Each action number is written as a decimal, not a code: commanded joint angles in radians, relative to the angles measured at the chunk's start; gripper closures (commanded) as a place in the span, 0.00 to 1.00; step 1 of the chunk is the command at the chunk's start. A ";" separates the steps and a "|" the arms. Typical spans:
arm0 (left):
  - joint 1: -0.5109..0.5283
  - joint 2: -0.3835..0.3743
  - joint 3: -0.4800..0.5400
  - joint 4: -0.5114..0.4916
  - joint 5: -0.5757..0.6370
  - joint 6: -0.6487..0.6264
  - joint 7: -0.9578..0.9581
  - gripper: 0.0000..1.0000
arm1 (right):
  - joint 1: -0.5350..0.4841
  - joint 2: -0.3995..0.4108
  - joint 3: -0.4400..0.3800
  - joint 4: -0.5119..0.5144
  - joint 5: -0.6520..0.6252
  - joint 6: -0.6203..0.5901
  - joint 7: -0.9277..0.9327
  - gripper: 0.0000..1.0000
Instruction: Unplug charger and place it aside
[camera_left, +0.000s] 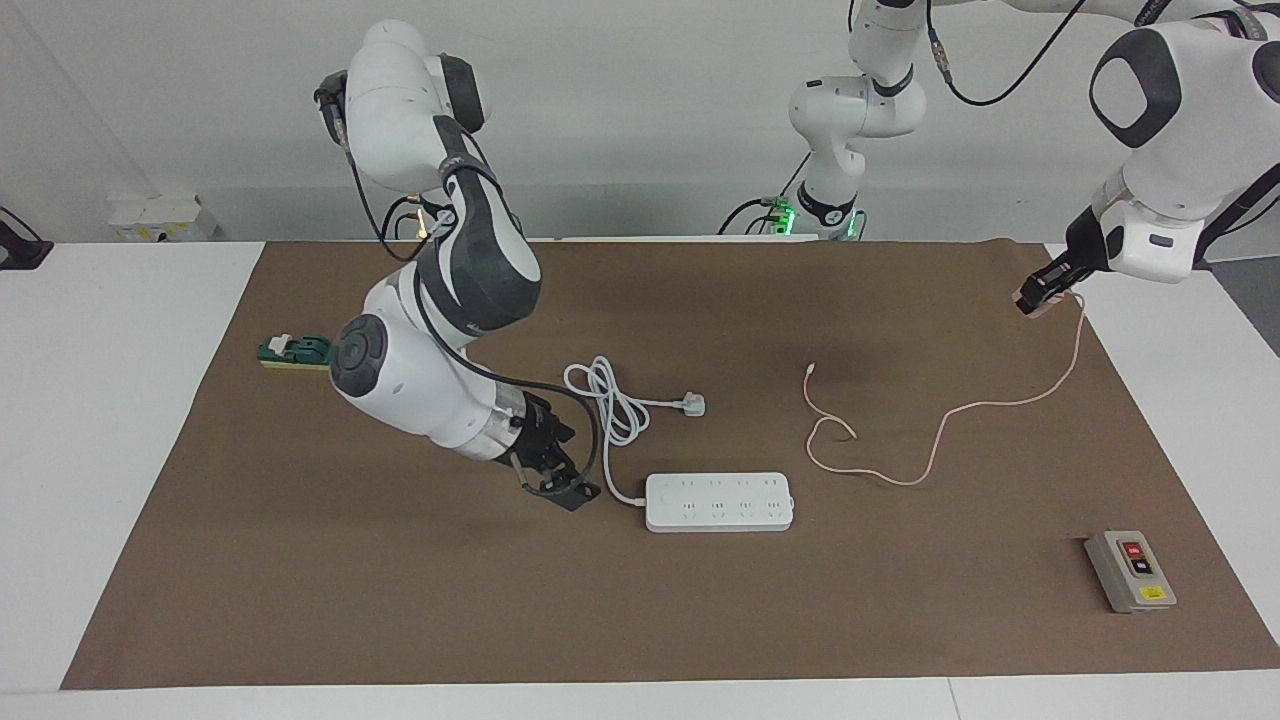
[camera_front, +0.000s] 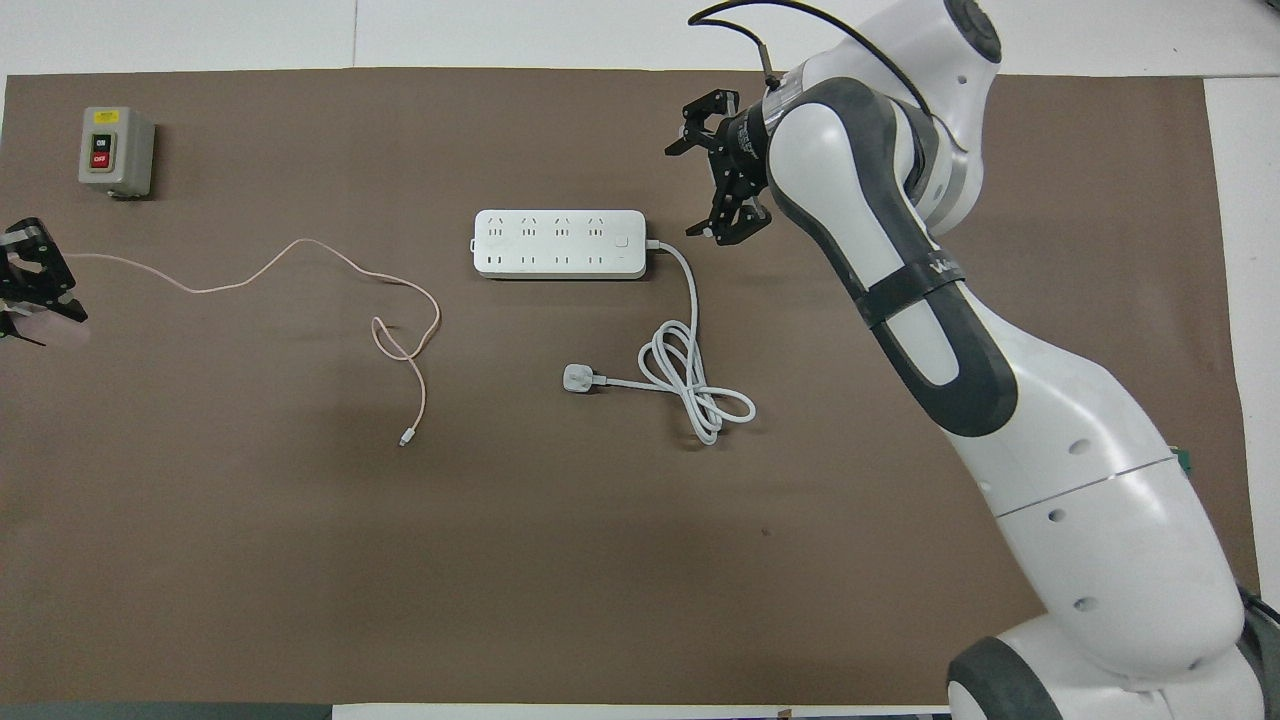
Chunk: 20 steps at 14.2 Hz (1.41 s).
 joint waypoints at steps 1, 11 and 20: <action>0.005 -0.041 -0.003 -0.042 -0.004 -0.014 0.301 1.00 | -0.044 -0.119 0.002 -0.093 -0.130 -0.084 -0.257 0.00; -0.001 -0.051 -0.006 -0.073 -0.010 0.017 0.423 1.00 | -0.162 -0.366 0.002 -0.218 -0.459 -0.178 -1.036 0.00; 0.000 -0.051 -0.004 -0.069 -0.027 0.028 0.395 0.00 | -0.222 -0.559 0.002 -0.270 -0.525 -0.314 -1.256 0.00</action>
